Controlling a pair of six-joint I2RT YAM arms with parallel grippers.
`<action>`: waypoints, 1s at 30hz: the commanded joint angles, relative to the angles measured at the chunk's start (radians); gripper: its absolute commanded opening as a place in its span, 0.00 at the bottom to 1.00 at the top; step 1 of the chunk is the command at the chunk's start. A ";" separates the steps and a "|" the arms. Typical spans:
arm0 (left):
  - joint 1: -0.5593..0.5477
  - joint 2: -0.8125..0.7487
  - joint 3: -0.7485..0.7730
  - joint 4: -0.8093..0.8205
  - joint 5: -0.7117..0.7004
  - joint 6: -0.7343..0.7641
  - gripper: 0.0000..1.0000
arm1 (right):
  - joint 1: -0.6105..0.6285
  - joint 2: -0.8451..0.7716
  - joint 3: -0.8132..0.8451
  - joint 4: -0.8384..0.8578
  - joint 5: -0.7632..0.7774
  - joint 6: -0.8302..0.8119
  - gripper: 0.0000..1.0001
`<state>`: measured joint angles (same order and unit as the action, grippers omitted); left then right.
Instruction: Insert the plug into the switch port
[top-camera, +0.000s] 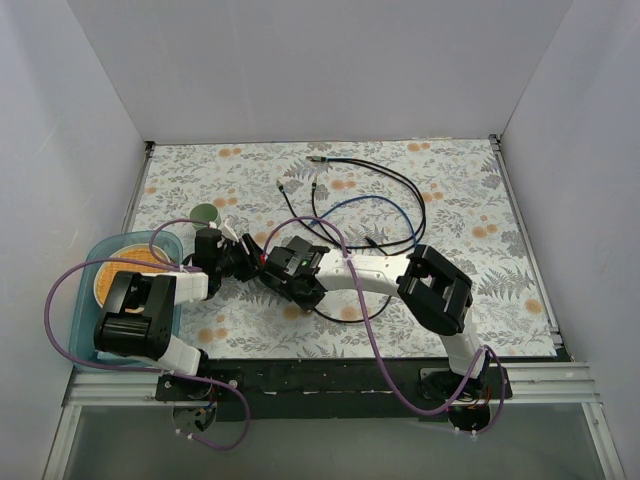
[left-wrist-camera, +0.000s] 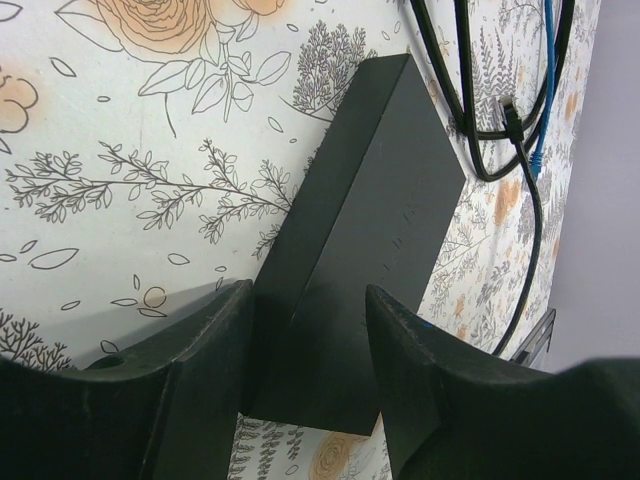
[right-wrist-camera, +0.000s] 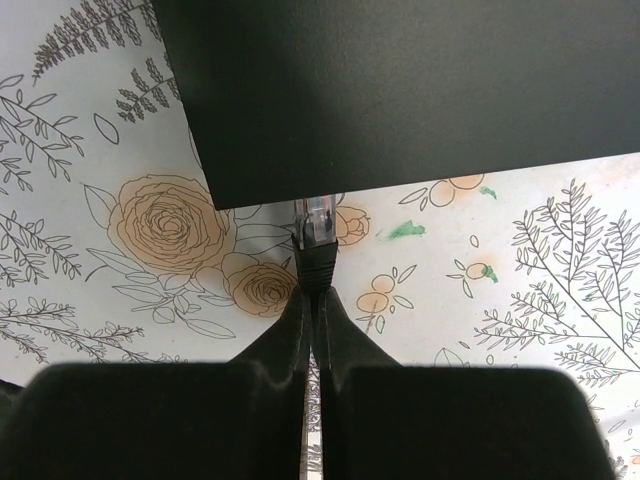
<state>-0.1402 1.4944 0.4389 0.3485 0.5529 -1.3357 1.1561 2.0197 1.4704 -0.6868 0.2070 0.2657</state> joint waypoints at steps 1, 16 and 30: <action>-0.004 -0.046 0.001 0.001 0.047 -0.002 0.49 | 0.001 0.036 0.019 -0.059 0.022 0.010 0.01; -0.016 -0.043 0.006 0.007 0.064 -0.002 0.50 | -0.001 0.059 0.059 -0.071 0.031 0.030 0.01; -0.041 0.004 -0.002 0.021 0.078 0.015 0.50 | -0.001 0.024 0.022 0.052 0.041 0.038 0.01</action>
<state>-0.1577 1.4937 0.4389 0.3759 0.5735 -1.3308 1.1557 2.0552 1.5246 -0.7536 0.2150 0.2897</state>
